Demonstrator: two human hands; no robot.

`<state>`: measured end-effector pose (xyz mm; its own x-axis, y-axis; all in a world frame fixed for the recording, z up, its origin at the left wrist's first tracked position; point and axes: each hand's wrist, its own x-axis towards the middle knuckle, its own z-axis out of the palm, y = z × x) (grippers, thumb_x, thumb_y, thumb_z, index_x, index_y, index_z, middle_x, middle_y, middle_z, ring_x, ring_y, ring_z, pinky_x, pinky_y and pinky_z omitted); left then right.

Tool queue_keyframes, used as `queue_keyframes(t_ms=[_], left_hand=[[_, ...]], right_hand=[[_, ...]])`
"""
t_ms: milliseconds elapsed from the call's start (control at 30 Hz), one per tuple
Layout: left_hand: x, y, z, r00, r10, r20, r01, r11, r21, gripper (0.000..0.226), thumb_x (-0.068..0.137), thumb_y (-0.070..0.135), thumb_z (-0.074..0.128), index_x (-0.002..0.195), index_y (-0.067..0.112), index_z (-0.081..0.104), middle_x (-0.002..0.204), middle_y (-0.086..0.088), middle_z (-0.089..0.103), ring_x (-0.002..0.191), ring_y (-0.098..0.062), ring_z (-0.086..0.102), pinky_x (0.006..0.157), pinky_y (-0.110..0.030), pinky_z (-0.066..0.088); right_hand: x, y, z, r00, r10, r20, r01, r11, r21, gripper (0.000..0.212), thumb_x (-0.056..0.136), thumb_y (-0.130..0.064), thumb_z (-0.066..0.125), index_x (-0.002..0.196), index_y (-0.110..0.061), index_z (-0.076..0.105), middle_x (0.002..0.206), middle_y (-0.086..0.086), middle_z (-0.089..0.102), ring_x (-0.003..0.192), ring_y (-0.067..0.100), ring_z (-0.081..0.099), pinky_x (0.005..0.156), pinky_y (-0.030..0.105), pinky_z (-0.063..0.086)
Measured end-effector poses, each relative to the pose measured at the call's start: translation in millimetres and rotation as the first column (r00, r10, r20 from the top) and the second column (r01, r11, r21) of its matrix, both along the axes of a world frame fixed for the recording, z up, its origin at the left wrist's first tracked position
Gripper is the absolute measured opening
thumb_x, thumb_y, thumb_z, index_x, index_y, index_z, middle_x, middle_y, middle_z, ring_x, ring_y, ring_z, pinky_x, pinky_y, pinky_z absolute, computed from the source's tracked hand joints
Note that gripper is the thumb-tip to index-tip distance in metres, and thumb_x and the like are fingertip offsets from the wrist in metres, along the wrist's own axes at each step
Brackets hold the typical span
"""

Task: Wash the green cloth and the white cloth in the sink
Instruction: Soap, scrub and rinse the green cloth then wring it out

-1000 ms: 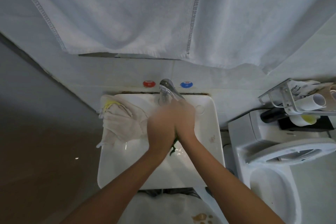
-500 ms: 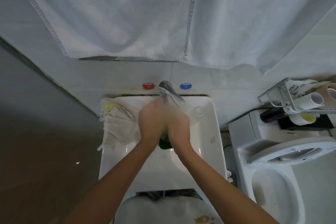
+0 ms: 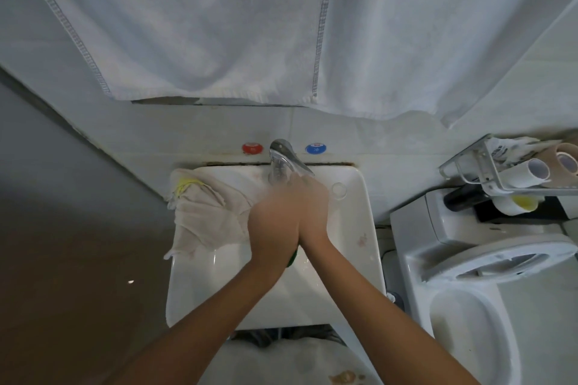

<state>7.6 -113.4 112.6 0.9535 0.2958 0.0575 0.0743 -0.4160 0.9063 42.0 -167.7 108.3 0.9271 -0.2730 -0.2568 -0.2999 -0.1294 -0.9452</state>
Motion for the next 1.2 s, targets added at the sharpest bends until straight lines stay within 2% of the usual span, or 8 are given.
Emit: queue_keyframes(t_ms=[133, 333, 467, 633, 800, 967, 1100, 1200], left_hand=[[28, 17, 2, 0.99, 0.08, -0.12, -0.084, 0.996, -0.034, 0.043, 0.098, 0.026, 0.048, 0.055, 0.026, 0.042, 0.05, 0.008, 0.043, 0.049, -0.011, 0.043, 0.052, -0.026, 0.033], [-5, -3, 4, 1.0, 0.024, 0.001, -0.023, 0.988, -0.154, 0.044, 0.098, 0.019, 0.05, 0.055, 0.022, 0.046, 0.046, 0.007, 0.041, 0.042, -0.005, 0.04, 0.044, -0.023, 0.033], [29, 18, 10, 0.985, 0.126, -0.116, -0.147, 0.972, -0.185, 0.045, 0.098, 0.025, 0.048, 0.054, 0.023, 0.043, 0.05, 0.005, 0.042, 0.049, -0.01, 0.04, 0.051, -0.027, 0.034], [1, -5, 14, 0.999, 0.025, -0.034, -0.029, 0.993, -0.112, 0.04, 0.098, 0.028, 0.049, 0.058, 0.024, 0.049, 0.051, 0.005, 0.048, 0.049, -0.013, 0.049, 0.05, -0.033, 0.044], [41, 19, 12, 0.992, 0.09, -0.084, -0.095, 0.994, -0.054, 0.041, 0.098, 0.026, 0.048, 0.057, 0.024, 0.047, 0.055, 0.002, 0.051, 0.054, -0.015, 0.048, 0.057, -0.036, 0.043], [8, -6, 12, 0.997, 0.047, -0.069, -0.049, 0.998, -0.04, 0.032, 0.098, 0.03, 0.048, 0.068, 0.02, 0.056, 0.056, 0.006, 0.053, 0.053, -0.009, 0.054, 0.053, -0.027, 0.047], [25, 15, 7, 0.998, 0.041, -0.037, -0.04, 0.999, 0.025, 0.042, 0.098, 0.026, 0.05, 0.056, 0.027, 0.043, 0.05, 0.008, 0.044, 0.048, -0.008, 0.042, 0.05, -0.026, 0.033], [31, 28, 13, 0.999, -0.038, 0.005, 0.037, 0.998, 0.047, 0.044, 0.094, 0.027, 0.055, 0.053, 0.029, 0.039, 0.047, 0.009, 0.041, 0.046, -0.007, 0.038, 0.05, -0.026, 0.031]], right_hand=[[-19, 4, 2, 0.993, 0.114, -0.024, -0.115, 0.993, -0.015, 0.038, 0.096, -0.008, 0.052, 0.06, -0.018, 0.046, 0.056, -0.004, 0.045, 0.048, 0.002, 0.041, 0.053, 0.018, 0.038], [-1, -5, 8, 0.994, 0.104, -0.02, -0.104, 0.994, 0.022, 0.034, 0.097, -0.008, 0.053, 0.064, -0.017, 0.054, 0.058, -0.002, 0.052, 0.05, 0.004, 0.047, 0.05, 0.011, 0.04], [-22, 0, 12, 0.986, 0.164, -0.004, -0.164, 0.985, 0.055, 0.033, 0.094, -0.002, 0.049, 0.063, -0.01, 0.049, 0.056, 0.001, 0.046, 0.044, -0.001, 0.04, 0.047, 0.012, 0.035], [-3, -7, 13, 0.997, 0.072, 0.024, -0.073, 0.997, 0.028, 0.036, 0.097, -0.007, 0.05, 0.062, -0.017, 0.053, 0.056, -0.004, 0.051, 0.048, 0.002, 0.046, 0.048, 0.013, 0.039], [-18, 0, 11, 0.994, 0.103, 0.027, -0.104, 0.994, 0.024, 0.039, 0.096, -0.004, 0.049, 0.06, -0.018, 0.048, 0.056, -0.003, 0.047, 0.045, -0.001, 0.042, 0.047, 0.014, 0.036], [0, -4, 8, 0.999, -0.019, 0.036, 0.016, 0.997, 0.072, 0.035, 0.098, -0.01, 0.05, 0.065, -0.018, 0.056, 0.057, -0.004, 0.053, 0.05, 0.003, 0.049, 0.051, 0.018, 0.041], [-24, -4, 7, 0.992, 0.125, 0.024, -0.125, 0.992, 0.034, 0.034, 0.099, -0.01, 0.05, 0.065, -0.015, 0.052, 0.06, -0.002, 0.051, 0.048, -0.002, 0.046, 0.051, 0.011, 0.039], [-28, -21, 6, 0.948, 0.306, 0.088, -0.294, 0.947, -0.128, 0.03, 0.098, -0.018, 0.054, 0.068, -0.014, 0.053, 0.062, -0.003, 0.052, 0.055, 0.002, 0.048, 0.059, 0.016, 0.043]])
